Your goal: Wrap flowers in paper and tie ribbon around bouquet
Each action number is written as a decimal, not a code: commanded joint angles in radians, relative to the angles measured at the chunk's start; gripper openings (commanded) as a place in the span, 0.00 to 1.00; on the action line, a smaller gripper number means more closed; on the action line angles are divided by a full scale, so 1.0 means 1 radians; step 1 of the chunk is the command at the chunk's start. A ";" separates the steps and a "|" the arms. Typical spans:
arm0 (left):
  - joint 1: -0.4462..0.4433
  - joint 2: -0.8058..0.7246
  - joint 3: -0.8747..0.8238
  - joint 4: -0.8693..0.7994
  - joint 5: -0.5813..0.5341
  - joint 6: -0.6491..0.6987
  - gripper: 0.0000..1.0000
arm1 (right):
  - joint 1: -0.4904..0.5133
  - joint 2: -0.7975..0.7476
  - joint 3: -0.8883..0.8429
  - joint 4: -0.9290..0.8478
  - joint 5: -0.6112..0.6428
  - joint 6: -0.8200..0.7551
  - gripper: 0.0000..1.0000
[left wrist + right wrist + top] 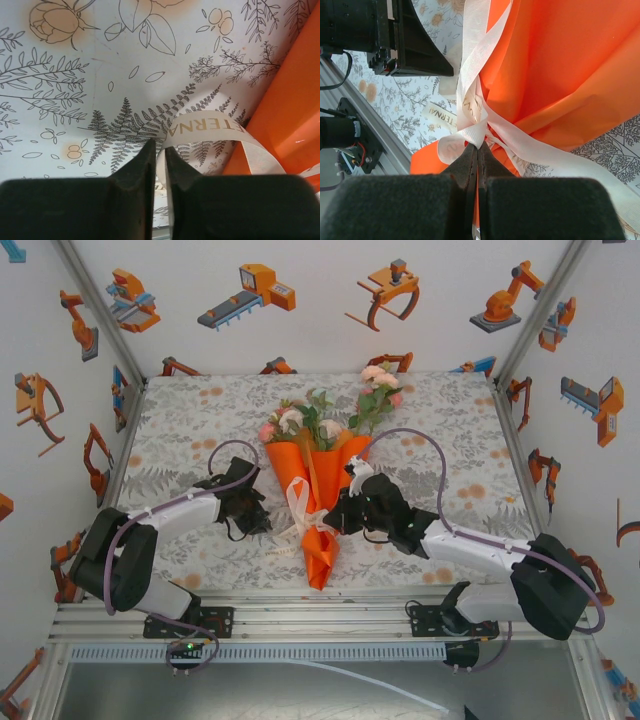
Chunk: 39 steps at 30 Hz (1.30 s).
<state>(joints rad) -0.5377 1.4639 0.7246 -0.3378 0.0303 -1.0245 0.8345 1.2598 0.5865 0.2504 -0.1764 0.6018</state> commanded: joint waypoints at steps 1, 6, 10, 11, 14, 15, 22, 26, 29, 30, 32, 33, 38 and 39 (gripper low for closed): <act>0.000 -0.009 0.010 -0.014 0.026 -0.009 0.12 | 0.002 -0.002 0.042 0.019 -0.022 0.003 0.00; -0.002 -0.129 0.025 -0.134 0.080 -0.031 0.00 | 0.001 -0.002 0.044 0.057 -0.032 0.023 0.00; -0.009 -0.250 0.015 -0.173 0.183 -0.080 0.00 | 0.000 0.008 0.044 0.080 -0.020 0.026 0.00; -0.012 -0.265 0.018 -0.172 0.208 -0.092 0.00 | 0.000 0.011 0.044 0.084 -0.015 0.026 0.00; -0.031 -0.260 0.049 -0.146 0.275 -0.122 0.00 | 0.000 0.023 0.043 0.101 -0.020 0.026 0.00; -0.040 -0.246 0.065 -0.133 0.288 -0.131 0.00 | 0.000 0.025 0.042 0.109 -0.025 0.029 0.00; -0.103 -0.100 0.174 0.012 0.352 -0.197 0.00 | 0.000 0.037 0.036 0.154 -0.084 0.029 0.01; -0.099 -0.022 0.169 0.090 0.353 -0.258 0.00 | 0.000 0.037 0.027 0.176 -0.107 0.026 0.03; -0.108 0.018 0.144 0.208 0.419 -0.305 0.00 | 0.000 0.030 0.019 0.175 -0.107 0.024 0.05; -0.115 0.028 0.143 0.229 0.431 -0.310 0.00 | -0.001 0.025 0.015 0.173 -0.102 0.021 0.07; -0.131 0.031 0.150 0.218 0.430 -0.306 0.00 | -0.001 0.020 0.009 0.159 -0.083 0.010 0.12; -0.136 0.032 0.150 0.212 0.431 -0.304 0.00 | 0.000 0.020 0.009 0.148 -0.073 -0.002 0.14; -0.141 0.024 0.128 0.235 0.447 -0.331 0.00 | 0.000 0.020 0.012 0.102 -0.061 -0.056 0.19; -0.144 0.024 0.128 0.248 0.452 -0.336 0.00 | 0.000 0.019 0.013 0.101 -0.061 -0.065 0.19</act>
<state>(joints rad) -0.6758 1.4998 0.8688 -0.1329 0.4496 -1.3209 0.8345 1.2942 0.5995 0.3607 -0.2577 0.5877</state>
